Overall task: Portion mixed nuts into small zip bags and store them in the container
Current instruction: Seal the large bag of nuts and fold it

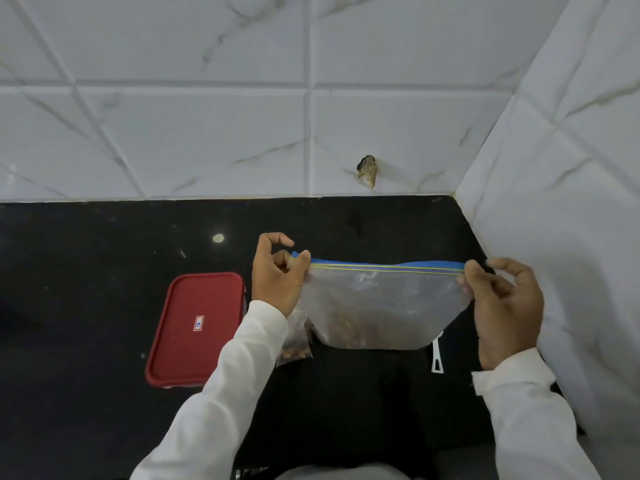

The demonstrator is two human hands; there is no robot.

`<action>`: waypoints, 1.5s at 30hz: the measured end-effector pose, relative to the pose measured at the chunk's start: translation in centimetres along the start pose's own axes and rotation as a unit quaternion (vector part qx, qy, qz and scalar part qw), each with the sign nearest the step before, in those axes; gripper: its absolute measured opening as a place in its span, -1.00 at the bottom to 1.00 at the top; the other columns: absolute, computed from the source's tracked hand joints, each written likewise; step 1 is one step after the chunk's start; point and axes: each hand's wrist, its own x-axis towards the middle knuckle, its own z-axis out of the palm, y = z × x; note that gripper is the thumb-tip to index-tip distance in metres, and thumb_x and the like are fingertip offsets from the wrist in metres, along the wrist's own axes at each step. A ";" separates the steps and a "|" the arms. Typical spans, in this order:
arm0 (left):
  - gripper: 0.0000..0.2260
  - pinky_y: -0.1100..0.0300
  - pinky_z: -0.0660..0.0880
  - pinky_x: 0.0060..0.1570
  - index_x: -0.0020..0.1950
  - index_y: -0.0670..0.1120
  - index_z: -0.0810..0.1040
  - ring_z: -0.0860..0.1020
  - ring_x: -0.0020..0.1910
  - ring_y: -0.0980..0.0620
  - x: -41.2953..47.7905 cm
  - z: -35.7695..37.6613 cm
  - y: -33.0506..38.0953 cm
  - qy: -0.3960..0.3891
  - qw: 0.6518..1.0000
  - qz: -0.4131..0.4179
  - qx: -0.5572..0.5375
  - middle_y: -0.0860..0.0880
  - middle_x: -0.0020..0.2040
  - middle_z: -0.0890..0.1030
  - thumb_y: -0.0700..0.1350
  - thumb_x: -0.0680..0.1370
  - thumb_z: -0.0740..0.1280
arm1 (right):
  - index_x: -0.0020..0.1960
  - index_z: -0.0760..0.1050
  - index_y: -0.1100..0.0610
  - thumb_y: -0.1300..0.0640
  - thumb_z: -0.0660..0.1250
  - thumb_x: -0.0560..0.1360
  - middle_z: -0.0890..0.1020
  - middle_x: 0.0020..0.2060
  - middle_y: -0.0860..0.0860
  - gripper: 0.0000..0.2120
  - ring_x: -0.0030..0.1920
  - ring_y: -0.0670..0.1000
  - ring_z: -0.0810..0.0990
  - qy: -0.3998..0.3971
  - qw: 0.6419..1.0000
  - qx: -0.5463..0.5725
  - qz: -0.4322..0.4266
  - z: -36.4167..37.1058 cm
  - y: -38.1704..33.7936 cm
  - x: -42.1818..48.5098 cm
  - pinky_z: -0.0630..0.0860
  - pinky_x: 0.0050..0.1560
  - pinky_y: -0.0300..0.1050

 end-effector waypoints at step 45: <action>-0.86 0.19 0.47 -0.02 -0.01 0.04 0.59 0.49 0.14 -0.02 -3.1 1.1 -1.6 -0.249 0.917 -0.182 0.254 0.01 0.15 0.53 -0.15 0.60 0.26 | 0.02 0.53 0.03 0.04 0.66 0.15 0.63 -0.22 -0.01 -0.49 -0.27 0.00 0.65 -0.412 0.659 -0.537 -0.329 -0.9 3.5 -3.4 0.62 -0.25 0.08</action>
